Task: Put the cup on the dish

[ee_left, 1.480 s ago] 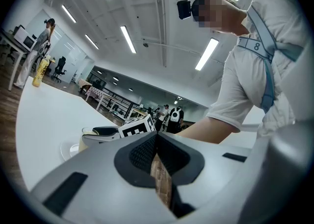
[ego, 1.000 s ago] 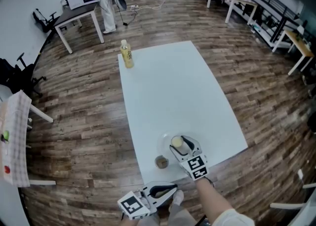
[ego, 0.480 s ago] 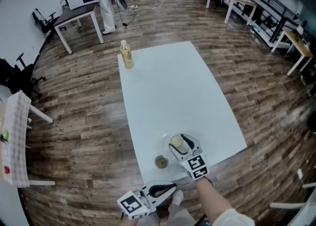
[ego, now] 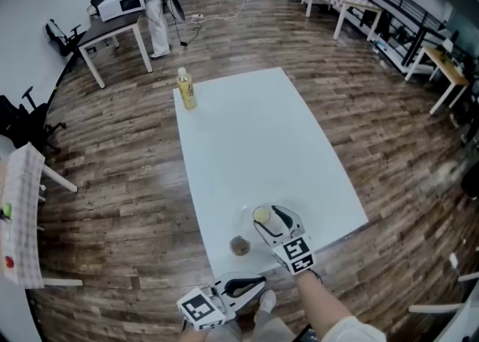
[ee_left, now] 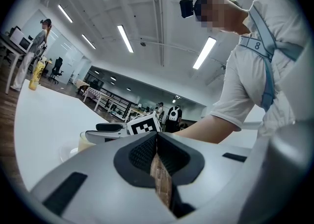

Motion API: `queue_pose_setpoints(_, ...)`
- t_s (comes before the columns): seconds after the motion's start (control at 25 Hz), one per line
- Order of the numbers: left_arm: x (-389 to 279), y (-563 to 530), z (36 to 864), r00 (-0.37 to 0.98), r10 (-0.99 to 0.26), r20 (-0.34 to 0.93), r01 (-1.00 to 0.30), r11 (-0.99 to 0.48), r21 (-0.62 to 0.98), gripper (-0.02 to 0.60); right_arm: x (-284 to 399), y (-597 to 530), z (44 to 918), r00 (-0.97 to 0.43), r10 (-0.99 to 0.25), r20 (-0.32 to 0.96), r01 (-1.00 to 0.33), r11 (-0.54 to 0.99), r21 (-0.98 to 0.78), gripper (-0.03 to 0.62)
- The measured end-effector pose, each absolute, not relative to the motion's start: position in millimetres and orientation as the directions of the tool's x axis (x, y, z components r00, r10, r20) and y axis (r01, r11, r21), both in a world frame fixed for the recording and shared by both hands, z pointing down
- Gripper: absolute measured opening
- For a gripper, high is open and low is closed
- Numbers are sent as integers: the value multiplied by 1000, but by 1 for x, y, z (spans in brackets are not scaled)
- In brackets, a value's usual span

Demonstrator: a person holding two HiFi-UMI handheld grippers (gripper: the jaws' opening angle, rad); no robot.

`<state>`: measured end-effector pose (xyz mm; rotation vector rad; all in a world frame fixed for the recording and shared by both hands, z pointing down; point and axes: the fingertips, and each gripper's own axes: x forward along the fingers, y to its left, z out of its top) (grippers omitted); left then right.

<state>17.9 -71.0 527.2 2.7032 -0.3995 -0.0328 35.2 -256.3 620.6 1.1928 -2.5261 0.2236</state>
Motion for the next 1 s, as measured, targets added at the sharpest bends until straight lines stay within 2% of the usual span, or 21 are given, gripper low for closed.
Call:
queue_pose_setpoints(0.36, 18, -70, 523, 959, -280, 39, -274, -883, 381, 2, 41, -238, 610, -591, -722, 361, -770, 638, 14, 258)
queue_pose_setpoints(0.56, 22, -67, 521, 962, -270, 34, -263, -890, 372, 2, 45, -230, 600, -588, -735, 337, -776, 631, 23, 150)
queue_pose_setpoints(0.68, 23, -64, 519, 963, -267, 30, -258, -892, 371, 2, 47, -223, 597, -584, -741, 331, -774, 631, 48, 58)
queue_pose_setpoints(1.0, 21, -59, 512, 964, -264, 23, -255, -900, 355, 2, 48, -202, 581, -590, -737, 330, -768, 638, 53, 35)
